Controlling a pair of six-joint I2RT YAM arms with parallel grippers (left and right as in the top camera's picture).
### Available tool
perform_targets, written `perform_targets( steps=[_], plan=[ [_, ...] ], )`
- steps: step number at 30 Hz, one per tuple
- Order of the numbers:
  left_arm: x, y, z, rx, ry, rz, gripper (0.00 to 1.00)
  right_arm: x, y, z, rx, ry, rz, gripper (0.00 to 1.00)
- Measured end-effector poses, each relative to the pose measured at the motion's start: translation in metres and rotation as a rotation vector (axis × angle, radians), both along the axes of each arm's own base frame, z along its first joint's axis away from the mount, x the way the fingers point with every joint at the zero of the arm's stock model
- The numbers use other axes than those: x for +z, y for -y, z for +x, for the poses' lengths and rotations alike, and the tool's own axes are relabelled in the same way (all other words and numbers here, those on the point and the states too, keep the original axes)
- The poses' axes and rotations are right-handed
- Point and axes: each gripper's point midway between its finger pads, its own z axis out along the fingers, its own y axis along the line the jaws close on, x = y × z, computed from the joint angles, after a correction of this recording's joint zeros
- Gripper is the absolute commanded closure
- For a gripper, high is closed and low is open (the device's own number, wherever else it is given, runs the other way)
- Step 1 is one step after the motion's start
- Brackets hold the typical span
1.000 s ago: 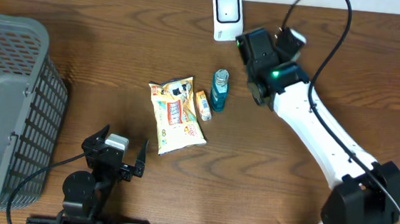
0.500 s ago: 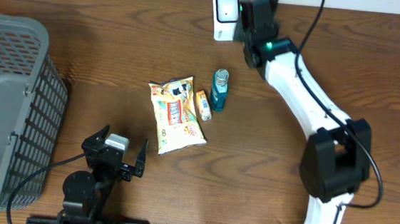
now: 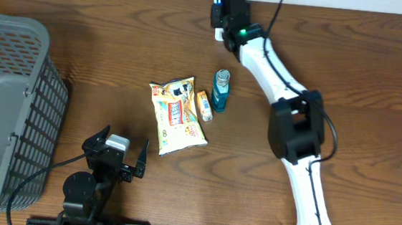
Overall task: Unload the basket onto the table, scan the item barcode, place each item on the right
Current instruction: 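Carry the green pack up to the white scanner with the right gripper, then move the green pack to the right table edge and release it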
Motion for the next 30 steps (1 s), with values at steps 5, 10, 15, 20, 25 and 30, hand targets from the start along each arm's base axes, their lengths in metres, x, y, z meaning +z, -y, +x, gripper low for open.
perform_targets(
  steps=[5,10,15,20,25,30],
  plan=[
    [0.0,0.0,0.0,0.0,0.0,0.0,0.02,0.002,-0.012,0.005,0.015,0.035,-0.021,0.99],
    [0.0,0.0,0.0,0.0,0.0,0.0,0.02,0.013,-0.007,0.007,-0.014,0.048,-0.042,0.99],
    [0.0,0.0,0.0,0.0,0.0,0.0,0.02,0.022,0.014,-0.005,-0.08,-0.035,-0.134,0.99],
    [0.0,0.0,0.0,0.0,-0.001,0.0,0.02,0.053,0.058,-0.027,-0.223,-0.102,-0.304,0.99],
    [0.0,0.0,0.0,0.0,0.0,0.0,0.03,0.096,0.124,-0.067,-0.4,-0.17,-0.53,0.99],
    [0.0,0.0,0.0,0.0,-0.001,0.0,0.02,0.143,0.222,-0.112,-0.608,-0.268,-0.596,0.99]
  ],
)
